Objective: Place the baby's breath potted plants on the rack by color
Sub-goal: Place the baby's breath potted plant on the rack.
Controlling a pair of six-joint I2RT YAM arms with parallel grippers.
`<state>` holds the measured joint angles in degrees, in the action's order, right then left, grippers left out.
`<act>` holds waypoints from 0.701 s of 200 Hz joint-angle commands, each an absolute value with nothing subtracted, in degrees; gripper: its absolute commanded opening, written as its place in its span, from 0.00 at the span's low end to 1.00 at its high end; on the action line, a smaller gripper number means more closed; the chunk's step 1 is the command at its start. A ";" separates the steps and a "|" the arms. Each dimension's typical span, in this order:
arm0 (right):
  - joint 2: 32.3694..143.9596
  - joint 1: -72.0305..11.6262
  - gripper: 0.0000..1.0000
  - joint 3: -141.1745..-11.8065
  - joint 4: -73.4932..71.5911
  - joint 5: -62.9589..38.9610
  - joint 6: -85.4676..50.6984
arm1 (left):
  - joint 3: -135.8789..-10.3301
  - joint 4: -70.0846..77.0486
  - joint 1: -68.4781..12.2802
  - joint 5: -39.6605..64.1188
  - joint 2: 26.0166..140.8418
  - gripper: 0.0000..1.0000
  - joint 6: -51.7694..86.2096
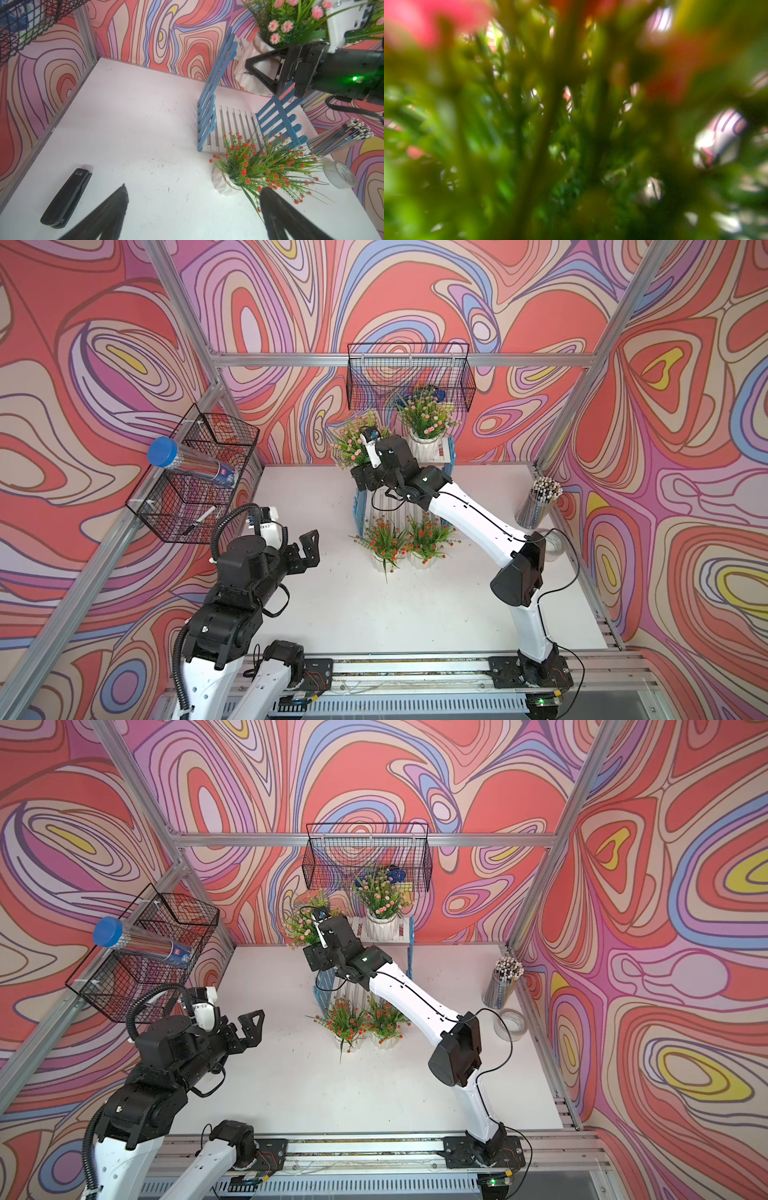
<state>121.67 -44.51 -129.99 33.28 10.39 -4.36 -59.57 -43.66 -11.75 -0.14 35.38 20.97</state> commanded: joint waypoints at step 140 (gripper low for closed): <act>127.18 -40.52 0.48 -143.00 28.45 13.53 -4.45 | -60.91 -40.56 -12.01 1.80 41.35 1.00 17.41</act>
<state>125.69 -40.77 -139.76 32.99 12.45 -4.56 -59.59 -42.26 -11.75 1.50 40.99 18.65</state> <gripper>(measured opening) 0.928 0.998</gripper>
